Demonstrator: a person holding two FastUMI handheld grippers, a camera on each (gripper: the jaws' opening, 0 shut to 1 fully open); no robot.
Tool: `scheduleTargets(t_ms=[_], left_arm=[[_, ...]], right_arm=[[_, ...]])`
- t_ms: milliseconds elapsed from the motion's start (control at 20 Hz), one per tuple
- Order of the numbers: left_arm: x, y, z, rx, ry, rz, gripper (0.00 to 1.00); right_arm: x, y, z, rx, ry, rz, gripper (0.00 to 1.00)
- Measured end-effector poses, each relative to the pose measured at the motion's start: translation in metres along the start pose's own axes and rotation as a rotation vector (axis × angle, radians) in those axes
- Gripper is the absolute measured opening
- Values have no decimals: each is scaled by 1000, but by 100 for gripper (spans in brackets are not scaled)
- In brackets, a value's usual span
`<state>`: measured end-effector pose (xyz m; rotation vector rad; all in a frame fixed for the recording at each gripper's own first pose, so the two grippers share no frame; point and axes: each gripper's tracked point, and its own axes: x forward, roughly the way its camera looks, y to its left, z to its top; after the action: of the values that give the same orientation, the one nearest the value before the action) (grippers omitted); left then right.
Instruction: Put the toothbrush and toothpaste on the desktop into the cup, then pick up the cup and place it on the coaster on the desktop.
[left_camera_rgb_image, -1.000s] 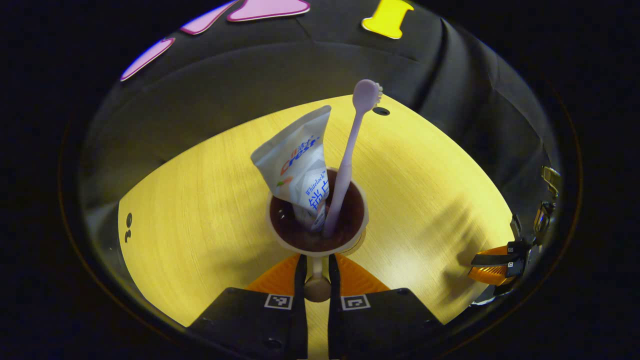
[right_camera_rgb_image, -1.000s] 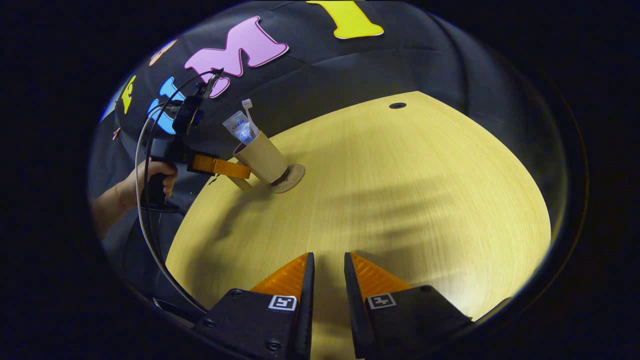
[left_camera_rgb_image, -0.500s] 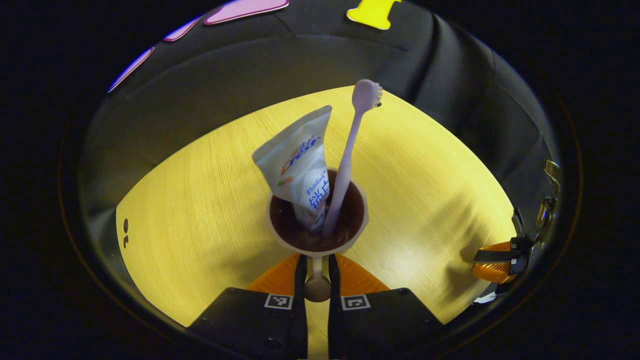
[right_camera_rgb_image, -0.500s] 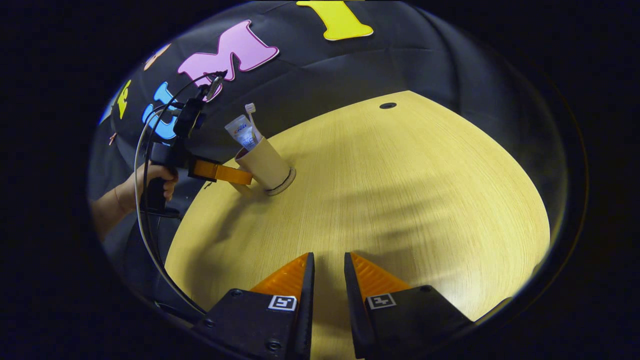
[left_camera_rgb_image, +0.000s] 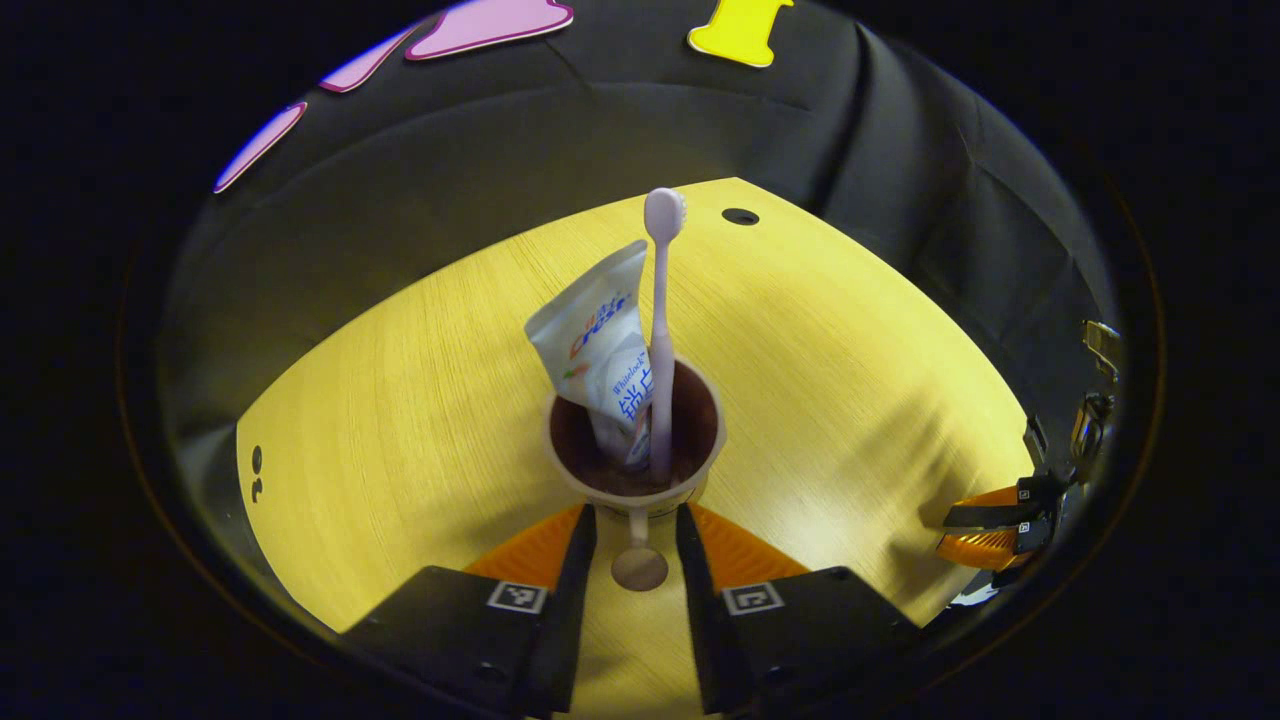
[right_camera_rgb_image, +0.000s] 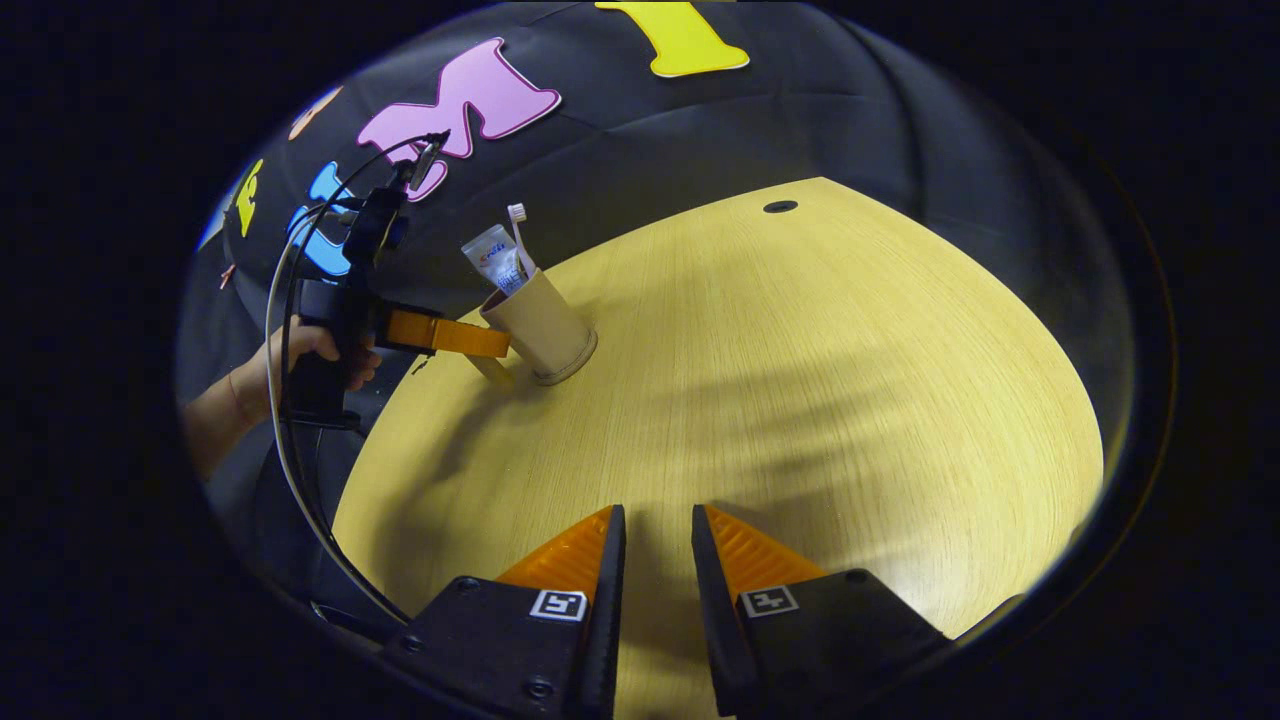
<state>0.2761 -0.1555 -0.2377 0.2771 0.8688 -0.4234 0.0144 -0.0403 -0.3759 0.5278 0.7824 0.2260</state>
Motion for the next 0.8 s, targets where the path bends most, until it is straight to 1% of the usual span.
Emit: scheduleTargets(t_ms=[50, 100, 150, 200, 250, 300, 400, 450, 500, 550, 600, 650, 800], left_arm=[[-2, -1, -1, -2, -2, -2, 65], [-4, -1, -1, 1, -9, 1, 63], [-8, 0, -3, 8, -15, 2, 82], [-10, 0, -4, 14, -19, 7, 87], [-13, -1, -7, 21, -24, 10, 89], [-16, -1, -9, 30, -30, 19, 90], [-23, 1, -15, 36, -45, 37, 93], [-28, 0, -18, 30, -61, 31, 95], [-35, -2, -21, 17, -80, 19, 96], [-41, -5, -25, 2, -97, 7, 96], [-47, -5, -29, -11, -111, 3, 99], [-54, -4, -35, -20, -123, 4, 96], [-79, -2, -53, -62, -158, 6, 96]], right_arm=[[1, 2, 0, -3, 2, 3, 45], [0, 4, 1, -8, 3, 9, 46], [0, 8, 2, -12, 4, 16, 46], [-1, 12, 2, -15, 6, 26, 48], [-1, 15, 3, -18, 5, 32, 54], [-2, 20, 4, -21, 5, 40, 57], [-3, 30, 5, -24, 10, 57, 59], [-4, 36, 6, -26, 11, 68, 66], [-6, 43, 8, -31, 12, 79, 57], [-7, 48, 10, -37, 13, 87, 83], [-8, 54, 12, -43, 14, 94, 83], [-9, 61, 15, -47, 14, 101, 84], [-12, 81, 21, -52, 11, 112, 87]])
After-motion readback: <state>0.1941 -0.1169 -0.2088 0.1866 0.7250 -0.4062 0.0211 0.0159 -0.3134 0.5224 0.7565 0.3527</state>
